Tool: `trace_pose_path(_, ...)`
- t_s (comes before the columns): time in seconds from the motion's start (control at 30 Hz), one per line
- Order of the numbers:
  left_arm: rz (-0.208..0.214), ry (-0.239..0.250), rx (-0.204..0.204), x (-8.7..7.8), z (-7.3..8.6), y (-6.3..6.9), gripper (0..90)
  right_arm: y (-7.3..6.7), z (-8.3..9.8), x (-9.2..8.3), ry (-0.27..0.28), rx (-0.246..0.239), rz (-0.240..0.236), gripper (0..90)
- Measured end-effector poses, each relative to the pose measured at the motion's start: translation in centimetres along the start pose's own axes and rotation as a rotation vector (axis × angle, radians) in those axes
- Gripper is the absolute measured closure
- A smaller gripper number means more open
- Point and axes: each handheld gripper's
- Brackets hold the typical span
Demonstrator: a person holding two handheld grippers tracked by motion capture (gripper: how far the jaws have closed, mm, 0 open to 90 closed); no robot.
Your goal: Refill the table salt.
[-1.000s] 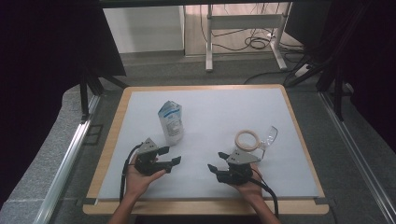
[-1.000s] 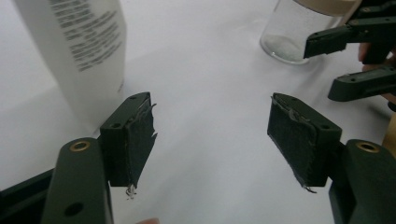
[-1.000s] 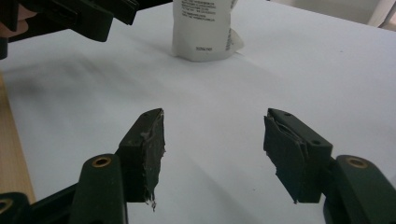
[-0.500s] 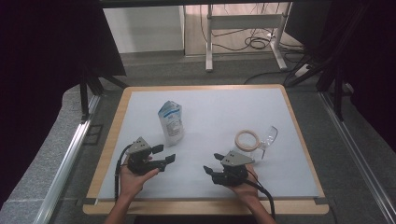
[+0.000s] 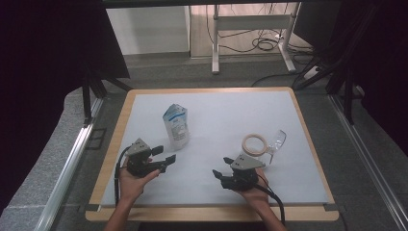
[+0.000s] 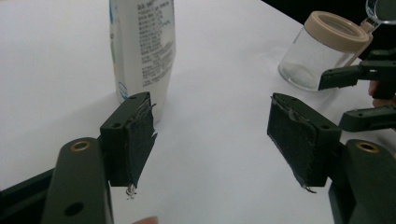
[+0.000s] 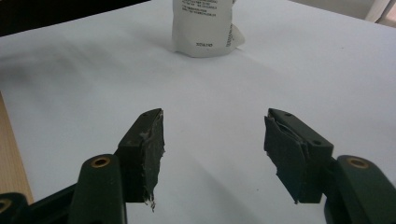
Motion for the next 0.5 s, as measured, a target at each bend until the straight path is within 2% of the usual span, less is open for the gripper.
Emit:
trace_pose_path(0.23,-0.054,0.025,-0.025,0.1,-1.0,-1.7,31.0,0.0,-0.4,-0.3,0.011,-0.008,0.001,38.3)
trace_pose_path(0.4,-0.073,0.007,0.001,1.3,-1.6,-2.5,31.2,0.1,-0.4,-0.5,0.014,-0.007,0.006,38.3)
trace_pose_path(0.5,-0.069,0.007,0.006,1.8,-2.0,-2.7,31.8,0.2,-0.4,-0.5,0.014,-0.007,0.010,38.3)
Point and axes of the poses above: each handheld gripper's, and its own axes: x roughly forward along the jaws, z roughly out of its underside, y roughly to its right, and after that the axes turned 13 degrees about y, right-handed
